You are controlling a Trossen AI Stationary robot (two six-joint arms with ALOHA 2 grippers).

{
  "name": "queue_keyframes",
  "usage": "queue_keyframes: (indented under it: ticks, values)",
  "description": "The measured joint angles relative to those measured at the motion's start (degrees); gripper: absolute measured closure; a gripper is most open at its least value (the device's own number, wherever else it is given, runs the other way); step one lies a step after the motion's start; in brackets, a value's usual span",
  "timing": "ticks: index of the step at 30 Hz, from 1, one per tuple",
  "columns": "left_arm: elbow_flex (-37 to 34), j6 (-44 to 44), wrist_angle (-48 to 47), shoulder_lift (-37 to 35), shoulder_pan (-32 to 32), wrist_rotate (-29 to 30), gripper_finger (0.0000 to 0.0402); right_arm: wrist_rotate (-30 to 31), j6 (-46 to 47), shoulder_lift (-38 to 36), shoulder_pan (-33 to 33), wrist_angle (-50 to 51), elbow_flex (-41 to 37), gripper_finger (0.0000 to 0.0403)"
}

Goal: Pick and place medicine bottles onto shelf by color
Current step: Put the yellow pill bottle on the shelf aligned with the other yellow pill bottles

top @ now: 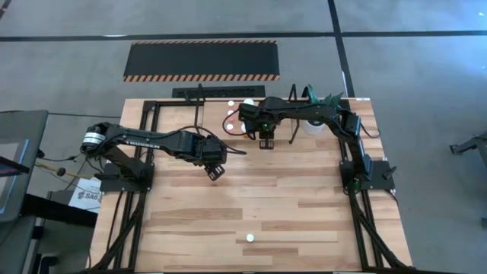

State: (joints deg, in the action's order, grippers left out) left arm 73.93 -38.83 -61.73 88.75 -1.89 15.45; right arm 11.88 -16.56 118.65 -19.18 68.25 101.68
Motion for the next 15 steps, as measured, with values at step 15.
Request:
queue_keyframes:
  ticks: [15]
  values:
    - [0.0,0.0,0.0,0.0,0.0,0.0,0.0196,0.0,0.2,0.0,0.0,-1.1,0.0,0.0252]
